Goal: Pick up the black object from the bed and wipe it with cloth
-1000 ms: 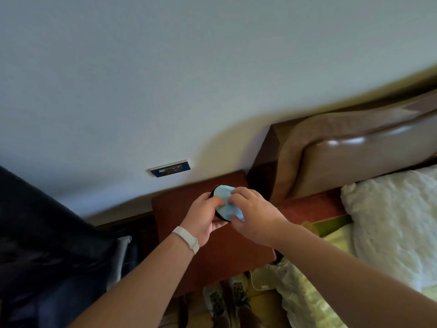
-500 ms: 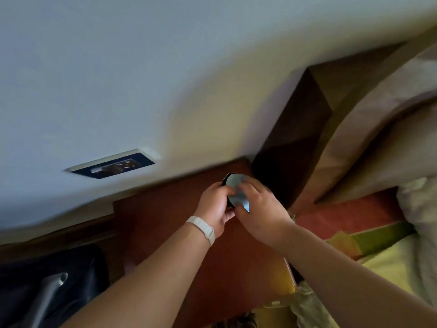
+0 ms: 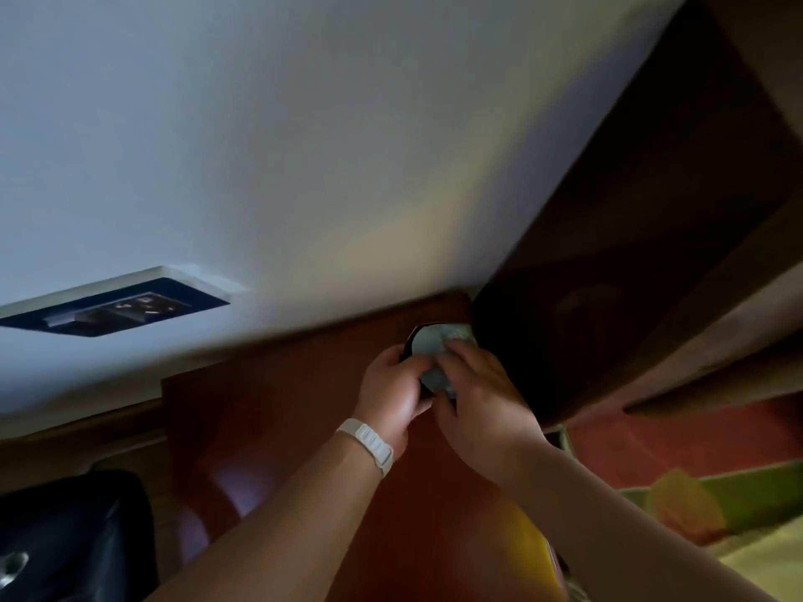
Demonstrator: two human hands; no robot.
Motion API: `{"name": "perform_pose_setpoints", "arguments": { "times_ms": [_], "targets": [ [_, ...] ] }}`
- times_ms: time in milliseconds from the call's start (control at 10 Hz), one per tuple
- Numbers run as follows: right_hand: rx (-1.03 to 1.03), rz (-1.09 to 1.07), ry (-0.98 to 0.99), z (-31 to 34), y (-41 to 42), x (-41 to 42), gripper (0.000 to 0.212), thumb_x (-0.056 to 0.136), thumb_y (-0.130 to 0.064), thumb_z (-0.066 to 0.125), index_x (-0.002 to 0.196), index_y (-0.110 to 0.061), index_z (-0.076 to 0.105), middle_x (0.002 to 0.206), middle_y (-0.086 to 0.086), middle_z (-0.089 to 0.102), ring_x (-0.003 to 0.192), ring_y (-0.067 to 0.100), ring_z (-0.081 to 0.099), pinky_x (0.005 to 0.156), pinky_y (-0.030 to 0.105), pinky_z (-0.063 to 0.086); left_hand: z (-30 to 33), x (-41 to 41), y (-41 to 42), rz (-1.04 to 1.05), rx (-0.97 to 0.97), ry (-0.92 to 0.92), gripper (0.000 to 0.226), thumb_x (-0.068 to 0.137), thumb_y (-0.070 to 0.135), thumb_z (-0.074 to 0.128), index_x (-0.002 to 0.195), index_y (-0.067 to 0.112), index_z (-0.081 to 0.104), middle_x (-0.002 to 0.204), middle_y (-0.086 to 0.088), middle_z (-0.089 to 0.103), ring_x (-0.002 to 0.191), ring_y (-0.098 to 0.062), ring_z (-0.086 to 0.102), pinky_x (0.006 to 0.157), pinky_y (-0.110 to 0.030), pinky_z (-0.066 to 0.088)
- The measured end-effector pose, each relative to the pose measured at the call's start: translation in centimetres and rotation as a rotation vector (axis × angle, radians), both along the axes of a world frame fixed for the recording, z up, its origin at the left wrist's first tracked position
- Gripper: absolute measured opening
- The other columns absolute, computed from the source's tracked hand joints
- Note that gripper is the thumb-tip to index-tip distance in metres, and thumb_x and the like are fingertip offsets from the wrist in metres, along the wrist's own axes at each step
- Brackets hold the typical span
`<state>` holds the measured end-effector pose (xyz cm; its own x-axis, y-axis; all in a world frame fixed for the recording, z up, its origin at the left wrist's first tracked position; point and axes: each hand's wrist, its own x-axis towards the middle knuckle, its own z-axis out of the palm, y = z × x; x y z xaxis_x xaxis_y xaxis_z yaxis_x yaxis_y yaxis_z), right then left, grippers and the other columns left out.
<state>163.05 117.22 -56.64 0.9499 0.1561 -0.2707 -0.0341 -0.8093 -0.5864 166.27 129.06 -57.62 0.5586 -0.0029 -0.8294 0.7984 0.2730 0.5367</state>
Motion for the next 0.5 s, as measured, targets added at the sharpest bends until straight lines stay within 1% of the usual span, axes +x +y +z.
{"name": "perform_pose_setpoints", "arguments": {
  "times_ms": [100,200,300,400,500],
  "targets": [
    [-0.037,0.005,-0.006,-0.3,0.3,-0.2,0.045,0.085,-0.015,0.058,0.129,-0.006,0.052,0.142,0.011,0.044,0.129,0.028,0.034,0.107,0.032,0.025,0.2,-0.7,-0.2,0.049,0.105,-0.005,0.018,0.086,0.005,0.058,0.102,0.006,0.065,0.093,-0.015,0.074,0.078,-0.022,0.073,0.064,-0.031,0.061],
    [-0.08,0.046,0.046,-0.4,0.3,0.1,0.05,0.086,-0.014,0.054,0.135,-0.01,0.046,0.148,0.008,0.035,0.133,0.026,0.026,0.109,0.028,0.019,0.6,-1.1,0.2,0.05,0.175,0.016,0.012,0.087,0.008,0.057,0.097,0.011,0.064,0.092,-0.014,0.075,0.081,-0.023,0.074,0.067,-0.033,0.059],
    [-0.058,0.115,0.134,-0.1,0.0,0.4,0.053,0.085,-0.009,0.051,0.137,-0.013,0.042,0.154,0.007,0.024,0.139,0.024,0.018,0.107,0.02,0.013,1.7,-0.7,1.1,0.074,0.131,0.158,0.012,0.091,0.008,0.052,0.086,0.011,0.062,0.081,-0.01,0.071,0.067,-0.021,0.071,0.063,-0.032,0.051],
    [0.021,0.142,0.164,1.1,-0.3,0.5,0.05,0.083,-0.004,0.051,0.133,-0.011,0.048,0.15,0.01,0.033,0.138,0.026,0.026,0.109,0.024,0.018,2.9,-0.7,2.2,0.057,0.12,0.211,0.011,0.093,0.01,0.05,0.086,0.011,0.059,0.087,-0.011,0.066,0.069,-0.022,0.066,0.063,-0.033,0.048],
    [0.029,0.076,0.133,3.1,-1.0,0.0,0.048,0.082,-0.002,0.053,0.129,-0.011,0.052,0.137,0.007,0.047,0.126,0.025,0.042,0.102,0.032,0.037,5.2,-1.0,2.9,0.009,0.137,0.196,0.008,0.093,0.015,0.052,0.09,0.012,0.059,0.089,-0.01,0.068,0.074,-0.023,0.068,0.065,-0.034,0.051]
  ]
}}
